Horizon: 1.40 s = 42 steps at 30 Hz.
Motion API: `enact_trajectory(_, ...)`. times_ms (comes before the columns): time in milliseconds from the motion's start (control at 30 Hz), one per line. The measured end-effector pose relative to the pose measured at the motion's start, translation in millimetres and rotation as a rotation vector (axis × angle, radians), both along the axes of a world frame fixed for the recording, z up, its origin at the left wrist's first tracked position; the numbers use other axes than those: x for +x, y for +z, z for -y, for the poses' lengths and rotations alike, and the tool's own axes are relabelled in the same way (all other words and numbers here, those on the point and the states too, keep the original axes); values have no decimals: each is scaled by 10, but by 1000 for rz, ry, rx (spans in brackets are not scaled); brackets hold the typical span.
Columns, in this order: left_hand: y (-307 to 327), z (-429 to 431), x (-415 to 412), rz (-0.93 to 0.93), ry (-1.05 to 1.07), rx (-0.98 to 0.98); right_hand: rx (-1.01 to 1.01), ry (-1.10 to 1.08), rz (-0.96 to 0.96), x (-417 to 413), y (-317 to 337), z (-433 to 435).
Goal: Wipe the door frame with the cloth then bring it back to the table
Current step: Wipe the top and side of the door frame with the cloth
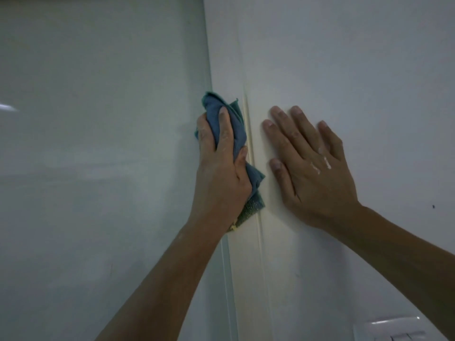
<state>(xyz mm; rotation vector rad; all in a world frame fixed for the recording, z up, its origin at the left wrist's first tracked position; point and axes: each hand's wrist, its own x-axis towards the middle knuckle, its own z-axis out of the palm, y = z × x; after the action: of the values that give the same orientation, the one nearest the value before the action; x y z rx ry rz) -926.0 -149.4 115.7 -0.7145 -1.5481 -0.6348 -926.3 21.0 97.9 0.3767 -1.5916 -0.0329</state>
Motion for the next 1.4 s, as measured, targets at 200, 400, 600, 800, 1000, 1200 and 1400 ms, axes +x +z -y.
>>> enact_trajectory(200, 406, -15, 17, -10, 17, 6, -3, 11, -20, -14, 136, 9)
enact_trajectory(400, 1066, -26, 43, -24, 74, -18, -20, 30, -9, -18, 355, 4)
enact_trajectory(600, 1635, -49, 75, -1, 71, -5, -19, 45, -21, -40, 559, -27)
enact_trajectory(800, 2132, -77, 109, 32, 100, 9, -6, 66, -53, -55, 825, -52)
enact_trajectory(1000, 2351, -95, 192, 75, 106, 13, 2, 74, -57, -68, 920, -80)
enact_trajectory(1200, 2146, -43, 126, 47, 86, -10, -5, 95, -67, -41, 937, -72)
enact_trajectory(1400, 1539, 4, 107, 41, 78, -56, -20, 91, 148, 74, 804, -116)
